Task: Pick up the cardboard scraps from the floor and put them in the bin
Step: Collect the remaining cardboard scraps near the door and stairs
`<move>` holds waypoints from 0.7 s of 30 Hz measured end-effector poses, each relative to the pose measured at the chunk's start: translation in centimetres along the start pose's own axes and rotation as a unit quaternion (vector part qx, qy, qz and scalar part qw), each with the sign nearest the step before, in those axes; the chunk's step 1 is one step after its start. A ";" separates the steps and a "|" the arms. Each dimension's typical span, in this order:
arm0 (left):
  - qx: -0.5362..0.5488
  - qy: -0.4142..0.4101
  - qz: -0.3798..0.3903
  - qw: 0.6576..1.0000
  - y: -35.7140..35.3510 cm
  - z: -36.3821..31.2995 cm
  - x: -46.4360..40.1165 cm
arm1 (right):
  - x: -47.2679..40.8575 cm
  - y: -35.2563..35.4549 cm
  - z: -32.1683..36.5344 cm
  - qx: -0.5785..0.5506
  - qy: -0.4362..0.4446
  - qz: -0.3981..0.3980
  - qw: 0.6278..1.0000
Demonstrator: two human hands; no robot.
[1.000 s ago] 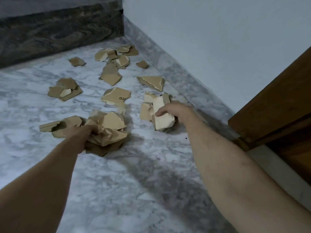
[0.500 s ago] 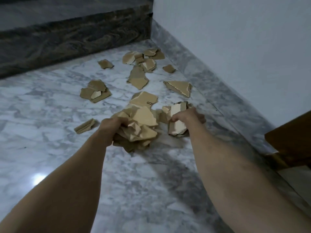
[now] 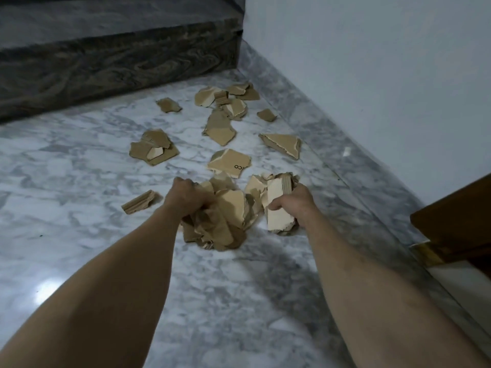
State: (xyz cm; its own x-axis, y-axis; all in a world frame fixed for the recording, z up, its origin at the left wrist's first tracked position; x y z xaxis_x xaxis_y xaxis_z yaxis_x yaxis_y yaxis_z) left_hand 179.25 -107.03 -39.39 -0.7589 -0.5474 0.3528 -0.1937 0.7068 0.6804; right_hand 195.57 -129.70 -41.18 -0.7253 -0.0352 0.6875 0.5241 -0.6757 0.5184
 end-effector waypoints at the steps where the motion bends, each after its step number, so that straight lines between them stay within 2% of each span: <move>1: 0.012 -0.009 -0.001 1.000 -0.2 -0.7 0.2 | 0.2 -0.2 -0.1 -0.003 -0.001 0.003 1.000; 5: 0.077 -0.016 0.010 0.997 -0.8 -1.0 0.8 | 1.1 -0.6 0.0 -0.023 -0.011 0.016 1.000; 9: 0.190 0.017 0.002 0.982 3.3 -0.6 1.5 | 2.4 0.4 1.2 -0.114 -0.023 0.026 0.993; 13: 0.184 0.040 -0.020 0.982 10.7 0.0 1.8 | 5.0 0.2 4.7 -0.139 -0.006 0.045 0.989; 16: 0.159 0.014 -0.030 0.987 13.4 0.4 2.3 | 6.7 -0.8 8.4 -0.150 0.025 0.055 0.987; 18: 0.153 0.030 -0.026 0.987 13.1 1.8 3.0 | 7.9 -1.8 9.6 -0.107 0.028 0.066 0.992; 21: 0.132 0.075 -0.017 0.988 11.7 5.9 3.3 | 9.5 -4.8 8.1 0.090 -0.009 0.129 0.987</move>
State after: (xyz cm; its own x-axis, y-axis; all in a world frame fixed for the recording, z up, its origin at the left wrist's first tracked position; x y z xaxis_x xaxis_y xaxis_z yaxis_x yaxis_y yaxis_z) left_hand 170.82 -97.88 -34.10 -0.6516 -0.6199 0.4372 -0.3888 0.7678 0.5092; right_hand 189.81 -120.81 -33.00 -0.5496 -0.1744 0.8170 0.7628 -0.5036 0.4057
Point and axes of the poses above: each hand's wrist, its own x-axis away from the middle knuckle, its own y-axis out of the back of the hand, z = x × y, the point moved 5 cm from there along -x, towards the middle knuckle, and after that the axes turned 14 degrees about -y, right-handed, at the moved point
